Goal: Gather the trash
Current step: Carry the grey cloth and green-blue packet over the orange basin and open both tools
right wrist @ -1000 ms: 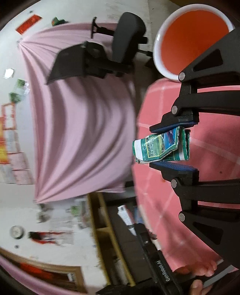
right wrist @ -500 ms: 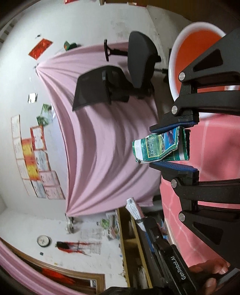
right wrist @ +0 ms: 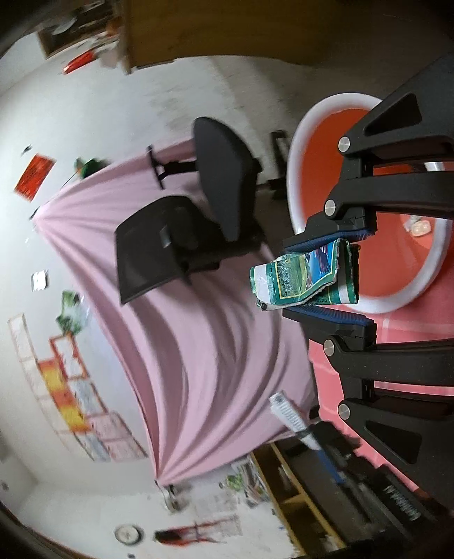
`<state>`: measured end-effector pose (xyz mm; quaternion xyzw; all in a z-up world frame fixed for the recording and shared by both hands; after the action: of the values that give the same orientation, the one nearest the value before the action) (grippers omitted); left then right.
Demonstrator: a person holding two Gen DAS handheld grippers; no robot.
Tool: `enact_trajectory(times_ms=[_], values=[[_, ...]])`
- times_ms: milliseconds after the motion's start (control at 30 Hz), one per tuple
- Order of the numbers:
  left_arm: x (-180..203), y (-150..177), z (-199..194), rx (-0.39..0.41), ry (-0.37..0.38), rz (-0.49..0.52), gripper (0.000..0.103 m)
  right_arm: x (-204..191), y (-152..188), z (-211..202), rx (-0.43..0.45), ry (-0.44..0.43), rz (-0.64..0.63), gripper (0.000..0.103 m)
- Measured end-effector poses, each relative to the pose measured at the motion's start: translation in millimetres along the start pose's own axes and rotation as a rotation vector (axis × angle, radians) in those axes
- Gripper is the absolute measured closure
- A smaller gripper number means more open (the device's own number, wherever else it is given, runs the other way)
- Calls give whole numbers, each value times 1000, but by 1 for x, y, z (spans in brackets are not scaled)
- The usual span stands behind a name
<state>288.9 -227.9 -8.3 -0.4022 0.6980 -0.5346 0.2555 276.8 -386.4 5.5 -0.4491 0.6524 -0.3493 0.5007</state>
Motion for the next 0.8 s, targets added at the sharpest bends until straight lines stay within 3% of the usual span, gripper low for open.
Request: enact_trajectory(times_ms=[367,700,800], values=[[-2,-5,44,-145,88,-137,86,28,15,18,-132,56,122,74],[-3,4,54,-239,129,-178,86,40,21,20,-173,84,152,73],[-7,7,56,-264,134,-201,81,42,23,21,-180,89,162,73]])
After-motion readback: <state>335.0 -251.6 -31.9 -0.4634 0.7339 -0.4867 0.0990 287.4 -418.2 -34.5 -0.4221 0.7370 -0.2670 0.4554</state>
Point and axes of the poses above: each gripper's, at about its wrist camera, not at the fingertips, and z roughly the way its jaws point, x to its right, y to its underside, the point moved 4 cm from there along z, roughly the way its jaws point
